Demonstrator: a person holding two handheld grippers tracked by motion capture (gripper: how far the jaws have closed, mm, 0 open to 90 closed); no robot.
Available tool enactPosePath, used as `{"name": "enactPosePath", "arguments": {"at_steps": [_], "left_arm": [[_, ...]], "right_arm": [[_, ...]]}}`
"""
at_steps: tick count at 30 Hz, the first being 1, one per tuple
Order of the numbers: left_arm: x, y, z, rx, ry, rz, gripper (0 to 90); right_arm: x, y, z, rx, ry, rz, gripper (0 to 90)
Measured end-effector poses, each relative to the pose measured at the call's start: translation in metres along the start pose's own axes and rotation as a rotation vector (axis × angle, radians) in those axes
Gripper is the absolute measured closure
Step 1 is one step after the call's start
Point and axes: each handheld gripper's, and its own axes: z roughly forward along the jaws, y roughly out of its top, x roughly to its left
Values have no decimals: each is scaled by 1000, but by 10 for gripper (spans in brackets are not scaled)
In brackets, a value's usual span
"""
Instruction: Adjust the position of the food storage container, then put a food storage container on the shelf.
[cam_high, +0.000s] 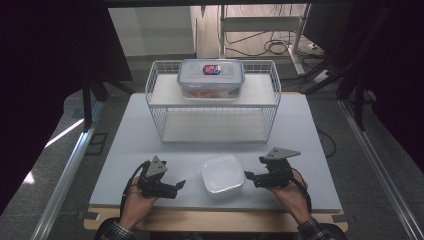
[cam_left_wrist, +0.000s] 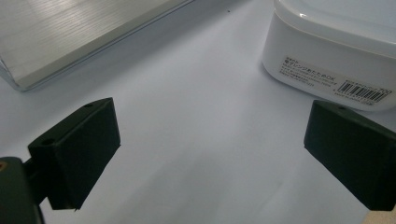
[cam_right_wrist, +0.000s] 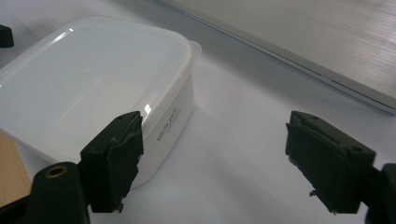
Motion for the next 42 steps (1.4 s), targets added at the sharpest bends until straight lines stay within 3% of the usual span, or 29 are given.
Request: {"name": "enactPosePath", "arguments": {"at_steps": [8,14,16,18,21,27,31,34,37,40,42], "left_arm": [[0,2,-1,17,-24,-39,39],[-2,9,-3,-3,-132,-102,51],[-7,12,-2,1,-141,-100,77],[-15,16,1,12,-148,-91,118],[-24,22,8,26,-147,-82,183],[-33,33,22,13,-202,-118,224],[-33,36,26,0,-253,-164,231],[-31,37,27,-8,-356,-239,236],[-36,41,28,17,-335,-220,253],[-37,40,36,39,-394,-266,279],[-40,42,37,49,-391,-271,284]], "right_arm": [[-2,0,0,-8,12,12,136],[-3,2,2,17,23,49,78],[-4,4,2,22,53,74,71],[-2,7,1,38,80,95,104],[5,12,3,54,71,69,220],[6,20,12,65,133,83,329],[3,22,18,89,187,116,373],[0,22,21,99,228,141,401],[-1,22,22,110,263,156,449],[0,23,23,123,279,162,466],[1,24,22,132,275,167,479]]}}
